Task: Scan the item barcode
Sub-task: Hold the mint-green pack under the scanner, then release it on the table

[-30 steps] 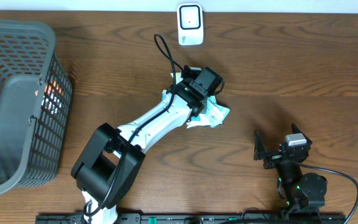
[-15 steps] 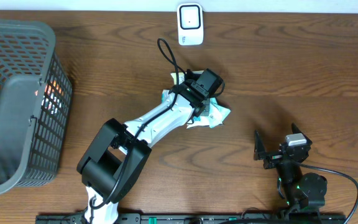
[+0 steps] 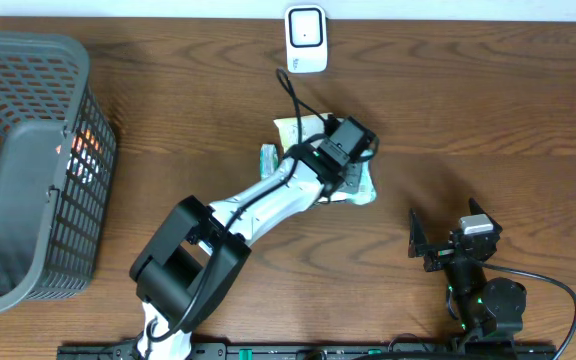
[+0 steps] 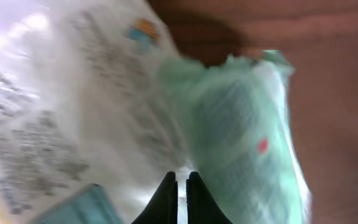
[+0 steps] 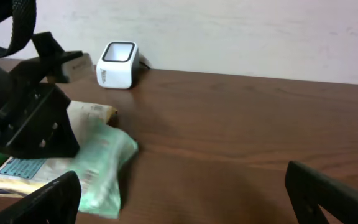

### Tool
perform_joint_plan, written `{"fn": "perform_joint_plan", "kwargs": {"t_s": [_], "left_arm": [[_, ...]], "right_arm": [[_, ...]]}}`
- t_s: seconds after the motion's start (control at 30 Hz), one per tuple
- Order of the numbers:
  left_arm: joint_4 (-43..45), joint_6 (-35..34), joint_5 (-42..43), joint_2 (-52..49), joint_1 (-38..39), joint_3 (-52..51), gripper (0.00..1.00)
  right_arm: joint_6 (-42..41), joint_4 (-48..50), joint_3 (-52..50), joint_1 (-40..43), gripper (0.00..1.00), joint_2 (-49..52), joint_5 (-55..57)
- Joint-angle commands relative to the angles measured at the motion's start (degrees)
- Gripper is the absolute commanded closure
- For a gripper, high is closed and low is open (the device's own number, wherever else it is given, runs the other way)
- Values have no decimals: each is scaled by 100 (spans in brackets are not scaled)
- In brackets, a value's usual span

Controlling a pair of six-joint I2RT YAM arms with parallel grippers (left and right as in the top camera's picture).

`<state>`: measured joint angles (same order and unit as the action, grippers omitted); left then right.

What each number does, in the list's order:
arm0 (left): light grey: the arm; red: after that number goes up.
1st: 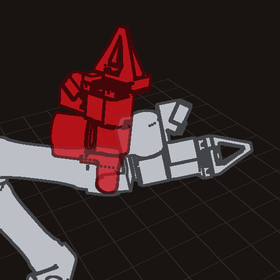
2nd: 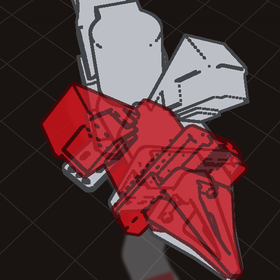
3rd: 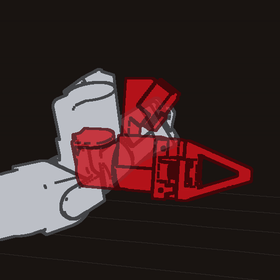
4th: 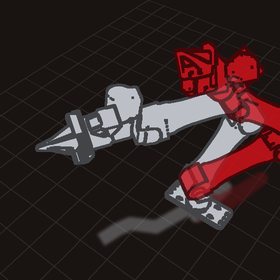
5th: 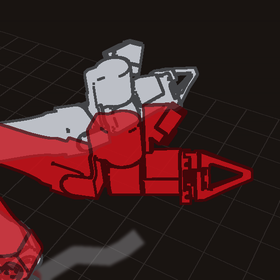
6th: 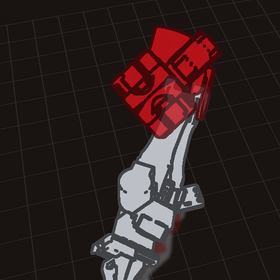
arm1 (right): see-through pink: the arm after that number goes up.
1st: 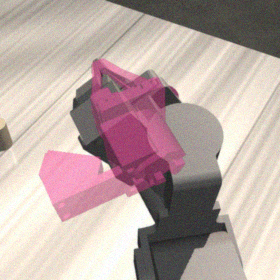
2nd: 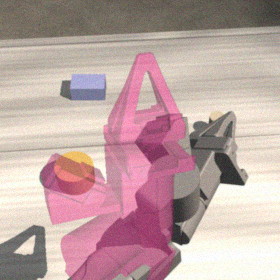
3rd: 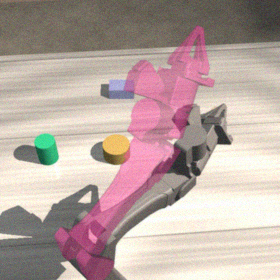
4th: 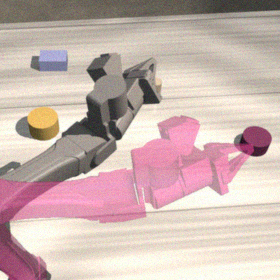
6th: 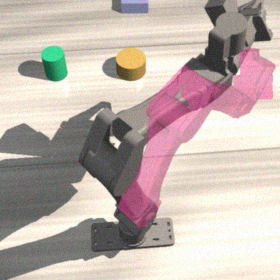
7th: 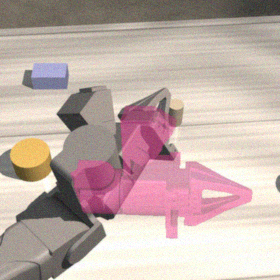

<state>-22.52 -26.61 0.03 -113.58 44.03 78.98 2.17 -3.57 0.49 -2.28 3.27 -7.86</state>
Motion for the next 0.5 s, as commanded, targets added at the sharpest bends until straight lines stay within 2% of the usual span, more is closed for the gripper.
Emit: {"fn": "perform_joint_plan", "kwargs": {"t_s": [0.0, 0.1, 0.27, 0.37, 0.47], "left_arm": [[44, 153, 105, -22, 85, 85, 93], [57, 181, 103, -11, 105, 85, 93], [-87, 811, -74, 273, 0, 122, 92], [-413, 820, -538, 713, -234, 284, 92], [-638, 979, -844, 1596, -835, 496, 93]], "right_arm": [[70, -7, -17, -33, 1, -26, 24], [70, -7, -17, -33, 1, -26, 24], [70, -7, -17, -33, 1, -26, 24], [70, -7, -17, -33, 1, -26, 24], [70, -7, -17, -33, 1, -26, 24]]}}
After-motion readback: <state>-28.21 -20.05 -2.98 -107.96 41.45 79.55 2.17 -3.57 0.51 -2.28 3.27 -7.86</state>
